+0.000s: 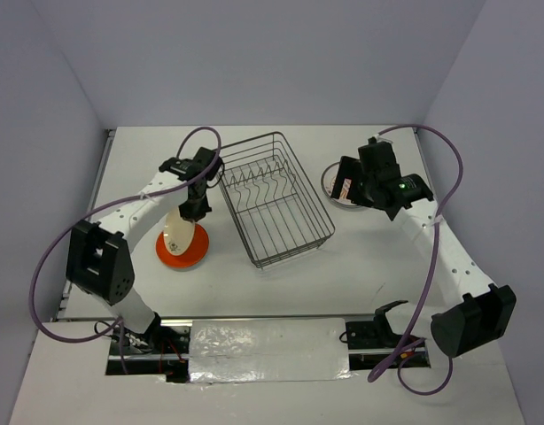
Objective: Unload the plates from the dish rack
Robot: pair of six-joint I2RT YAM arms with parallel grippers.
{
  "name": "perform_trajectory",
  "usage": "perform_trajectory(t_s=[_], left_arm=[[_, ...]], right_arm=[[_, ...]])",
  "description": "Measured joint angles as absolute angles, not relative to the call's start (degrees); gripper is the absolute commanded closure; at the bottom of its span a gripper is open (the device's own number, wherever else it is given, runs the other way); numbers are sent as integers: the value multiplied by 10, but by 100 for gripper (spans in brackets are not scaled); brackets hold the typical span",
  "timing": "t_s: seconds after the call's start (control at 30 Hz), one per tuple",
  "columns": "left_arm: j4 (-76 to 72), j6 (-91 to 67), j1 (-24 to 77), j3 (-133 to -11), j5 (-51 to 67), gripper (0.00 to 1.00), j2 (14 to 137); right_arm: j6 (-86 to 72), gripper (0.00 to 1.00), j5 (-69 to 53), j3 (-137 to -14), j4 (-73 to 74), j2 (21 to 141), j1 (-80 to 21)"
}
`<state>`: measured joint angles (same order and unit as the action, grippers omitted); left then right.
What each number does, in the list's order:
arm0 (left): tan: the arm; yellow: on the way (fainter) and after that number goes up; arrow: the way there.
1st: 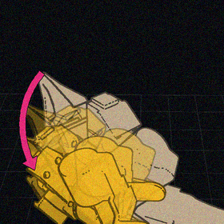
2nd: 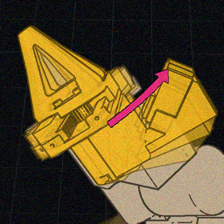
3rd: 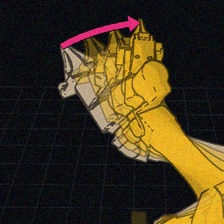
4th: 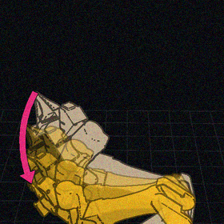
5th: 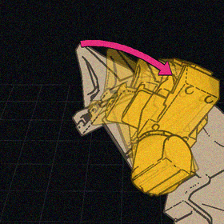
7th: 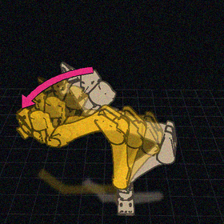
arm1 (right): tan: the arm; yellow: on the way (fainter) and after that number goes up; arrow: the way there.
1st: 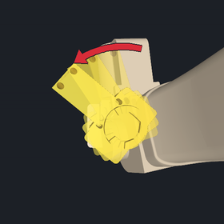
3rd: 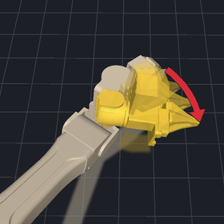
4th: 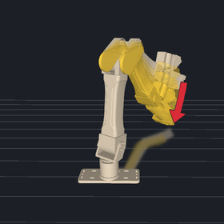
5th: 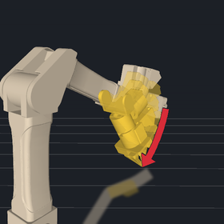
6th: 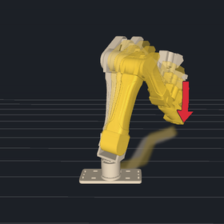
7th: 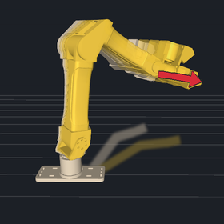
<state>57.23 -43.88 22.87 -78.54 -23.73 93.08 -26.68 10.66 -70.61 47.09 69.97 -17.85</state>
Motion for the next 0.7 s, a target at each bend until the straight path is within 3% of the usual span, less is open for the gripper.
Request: perform_trajectory(t_s=[0.13,0.27,0.53,0.7], left_arm=[[576,-448,236,-785,-237,87,937],[579,-453,236,-784,-244,60,936],[589,-455,241,-773,-249,34,912],[616,-451,242,-798,-278,1,878]], right_arm=[[-263,0,107,-706,469,702,-178],[-262,0,105,-706,464,702,-178],[-259,0,100,-707,461,703,-178],[-248,0,106,-734,465,714,-178]])
